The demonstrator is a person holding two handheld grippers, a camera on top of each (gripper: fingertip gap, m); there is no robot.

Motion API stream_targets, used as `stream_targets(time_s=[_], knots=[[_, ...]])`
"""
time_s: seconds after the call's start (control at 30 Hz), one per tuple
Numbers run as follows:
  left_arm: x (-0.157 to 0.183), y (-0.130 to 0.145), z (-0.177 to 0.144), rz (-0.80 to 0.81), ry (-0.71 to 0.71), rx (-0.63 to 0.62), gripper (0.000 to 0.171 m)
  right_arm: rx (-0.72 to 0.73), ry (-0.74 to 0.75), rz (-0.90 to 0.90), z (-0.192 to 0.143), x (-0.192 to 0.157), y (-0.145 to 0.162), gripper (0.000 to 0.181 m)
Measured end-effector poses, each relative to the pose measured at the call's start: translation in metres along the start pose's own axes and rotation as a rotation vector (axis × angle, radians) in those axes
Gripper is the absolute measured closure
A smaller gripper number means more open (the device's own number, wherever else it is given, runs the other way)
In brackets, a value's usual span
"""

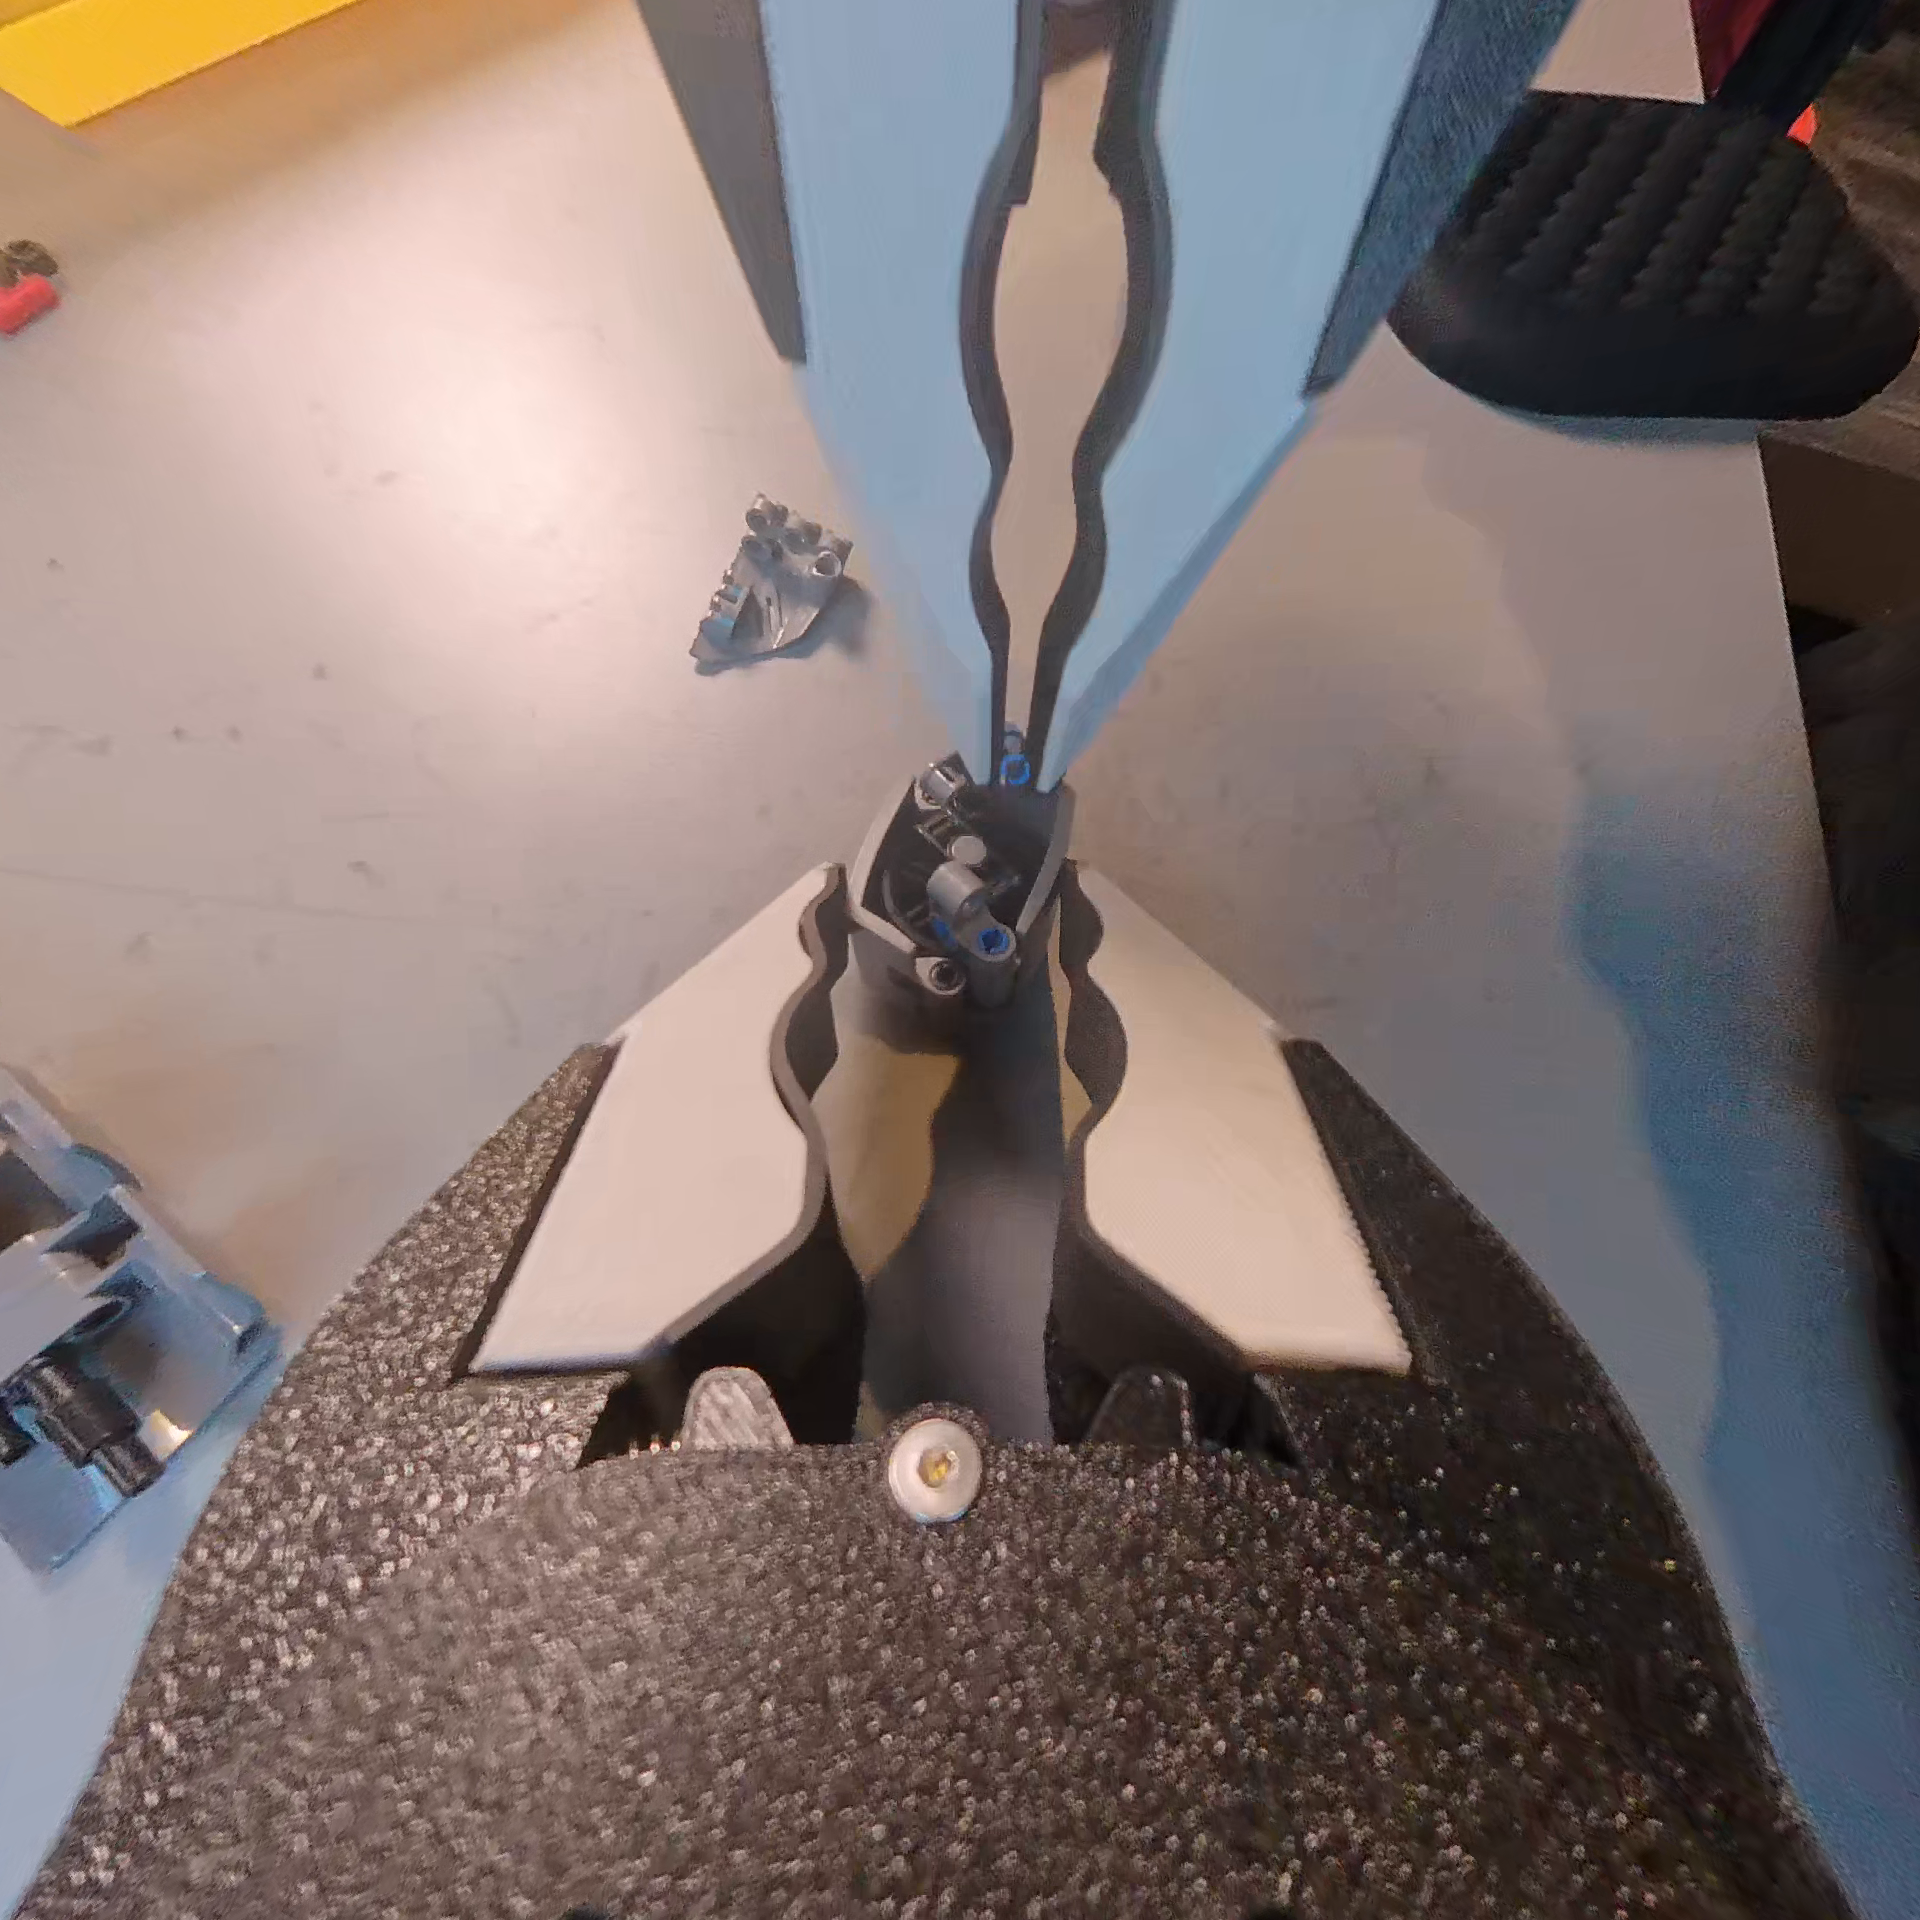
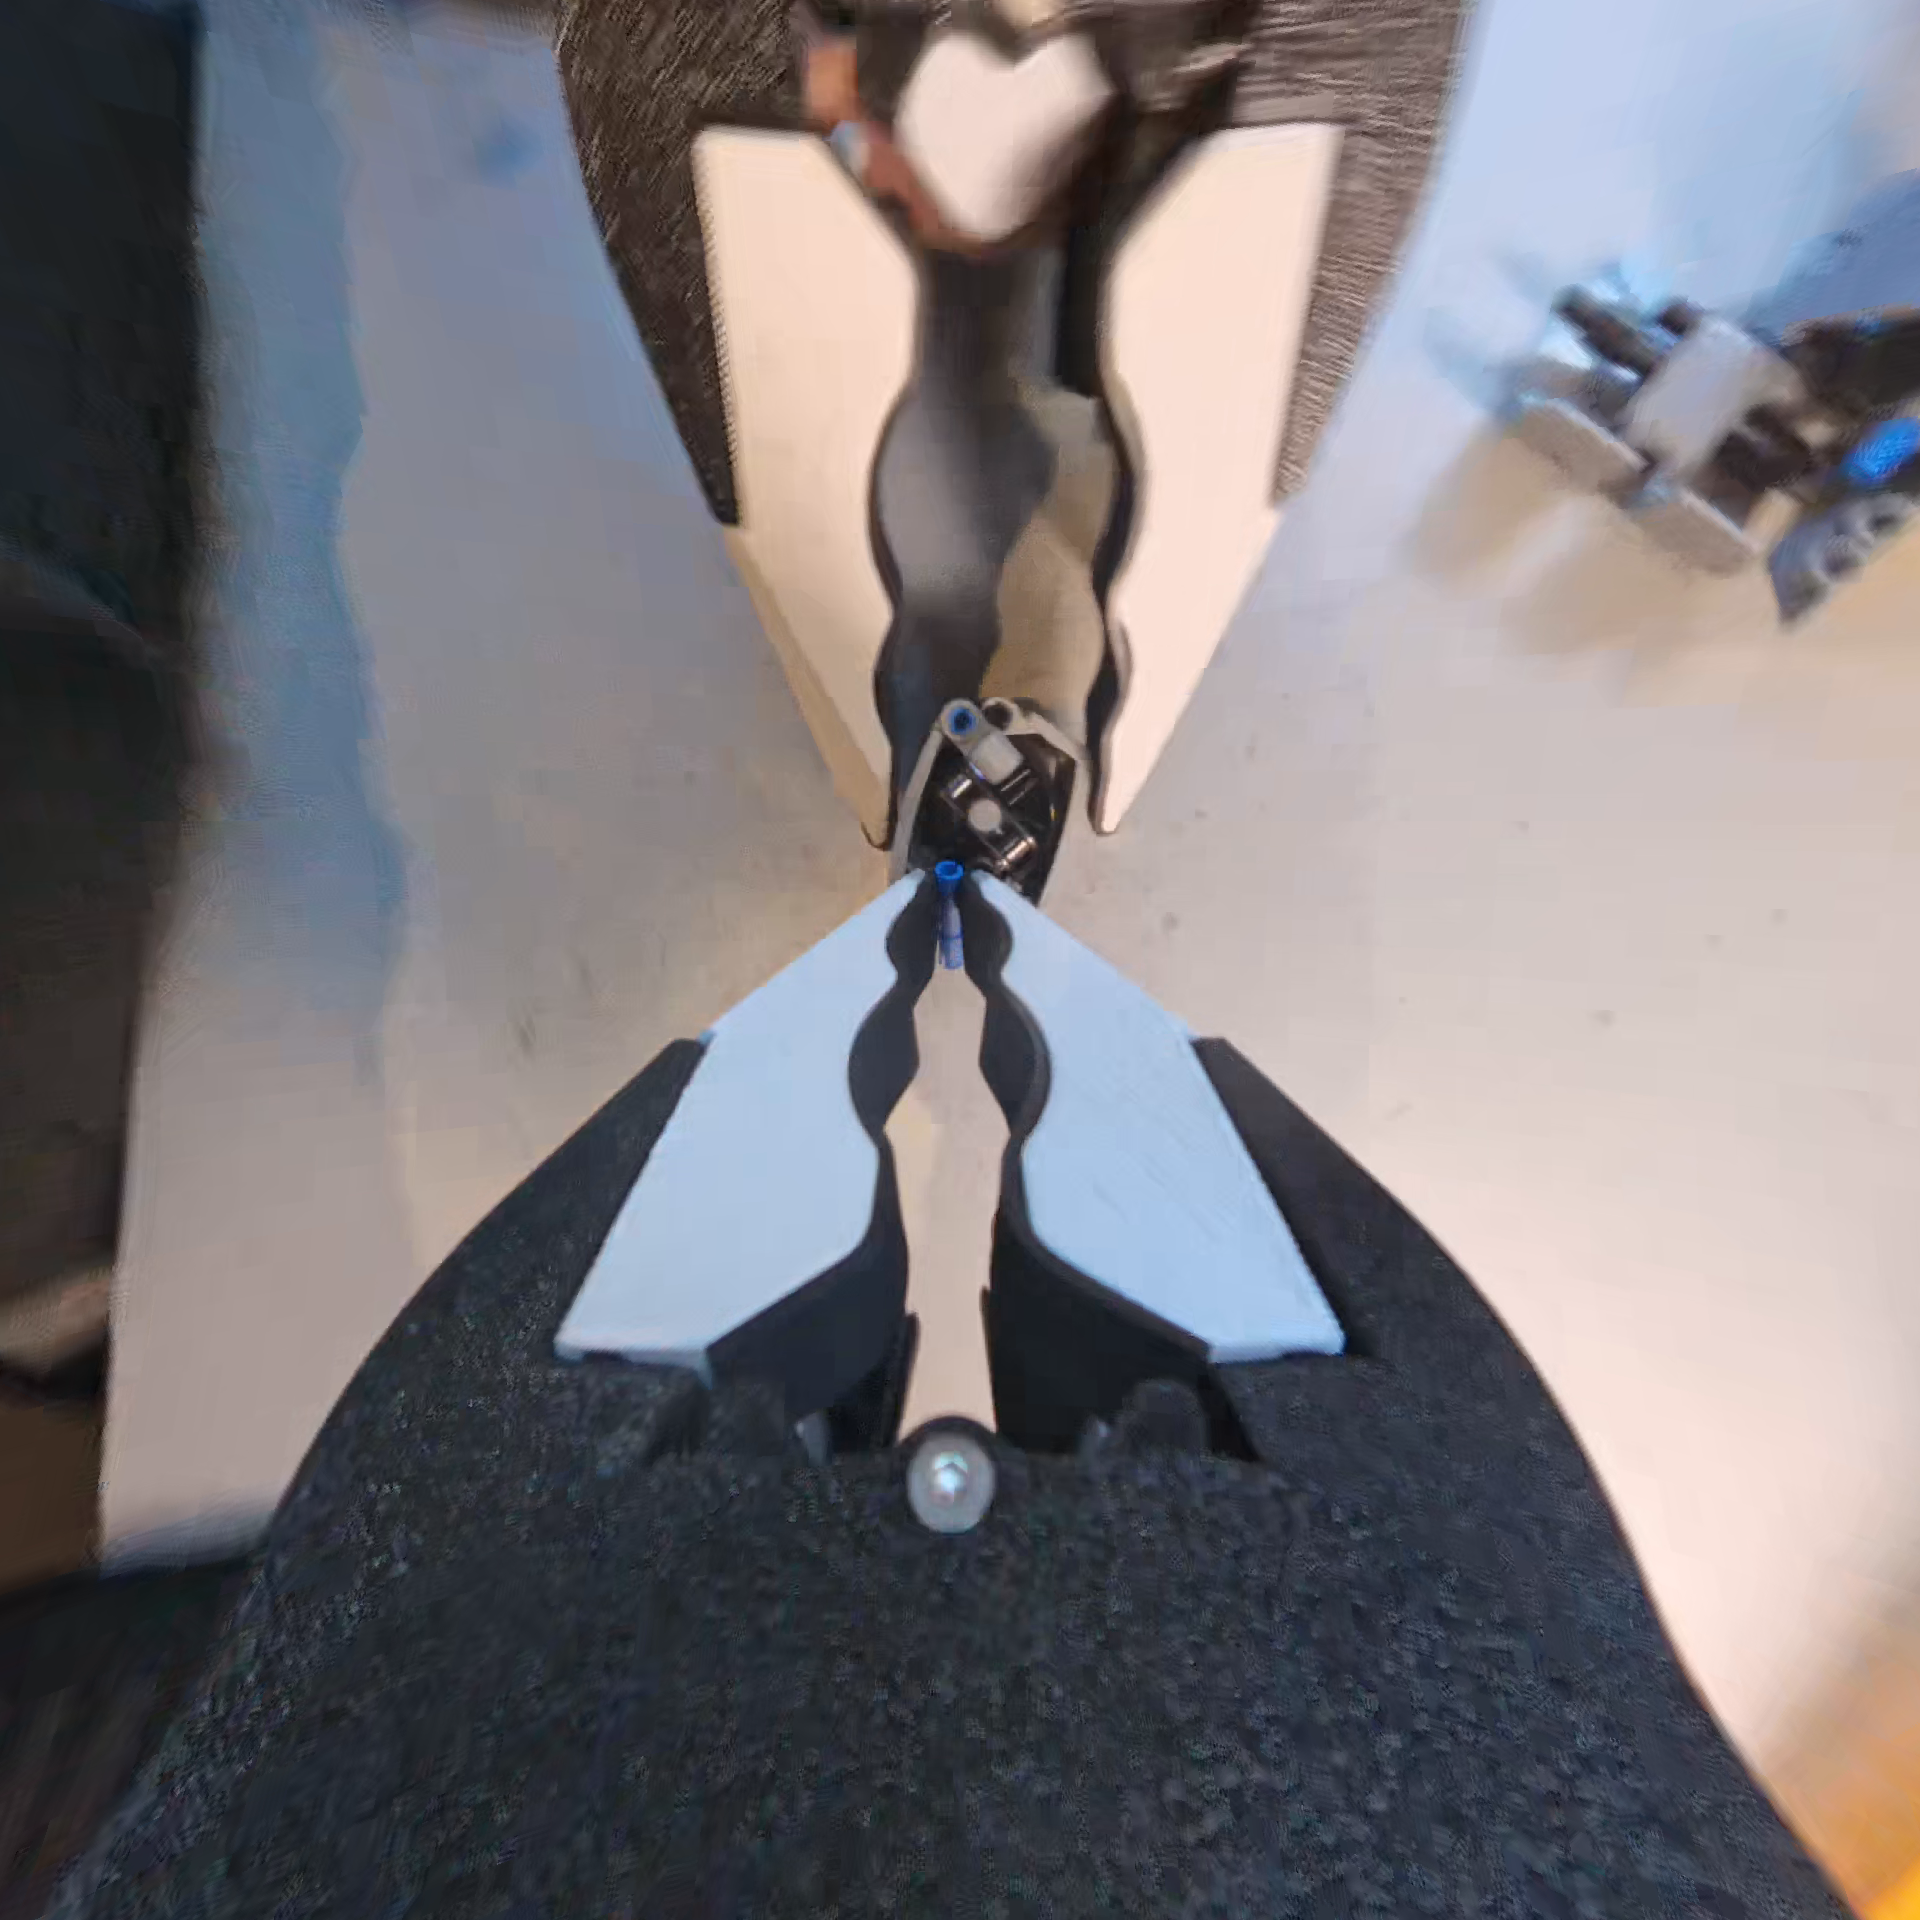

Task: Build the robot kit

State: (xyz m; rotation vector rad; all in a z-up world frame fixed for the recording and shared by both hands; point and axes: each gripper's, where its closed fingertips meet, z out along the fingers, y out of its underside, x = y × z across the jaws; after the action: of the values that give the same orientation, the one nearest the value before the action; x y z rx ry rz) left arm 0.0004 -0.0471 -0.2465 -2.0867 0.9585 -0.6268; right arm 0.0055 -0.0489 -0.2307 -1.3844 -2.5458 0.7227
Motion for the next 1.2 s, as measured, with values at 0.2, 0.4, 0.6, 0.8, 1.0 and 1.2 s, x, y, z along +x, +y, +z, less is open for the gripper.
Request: stream_targets(time_s=[0.2, 0.4, 0.6, 0.8, 1.0, 1.2], knots=[[0.001, 0.001, -0.001, 0.015, 0.000, -0.003, 0.130, 0.570, 0.012, 0.425, -0.025, 0.007, -0.030, 0.179], [0.012, -0.029, -0.031, -0.009, 0.086, 0.187, 0.135, 1.031, -0.049, 0.625, -0.056, 0.007, -0.057, 0.179], [0.020, -0.054, -0.049, -0.009, 0.104, 0.335, 0.167, 1.134, -0.013, 0.595, -0.059, 0.002, -0.061, 0.179], [0.029, -0.043, -0.040, 0.105, 0.107, 0.257, 0.169, 0.857, 0.062, 0.346, -0.048, -0.012, -0.053, 0.178], [0.040, -0.032, -0.032, 0.175, 0.130, 0.183, 0.169, 0.437, 0.109, 0.001, -0.036, -0.027, -0.042, 0.178], [0.044, -0.027, -0.029, 0.187, 0.150, 0.157, 0.169, 0.284, 0.101, -0.117, -0.030, -0.032, -0.036, 0.178]])
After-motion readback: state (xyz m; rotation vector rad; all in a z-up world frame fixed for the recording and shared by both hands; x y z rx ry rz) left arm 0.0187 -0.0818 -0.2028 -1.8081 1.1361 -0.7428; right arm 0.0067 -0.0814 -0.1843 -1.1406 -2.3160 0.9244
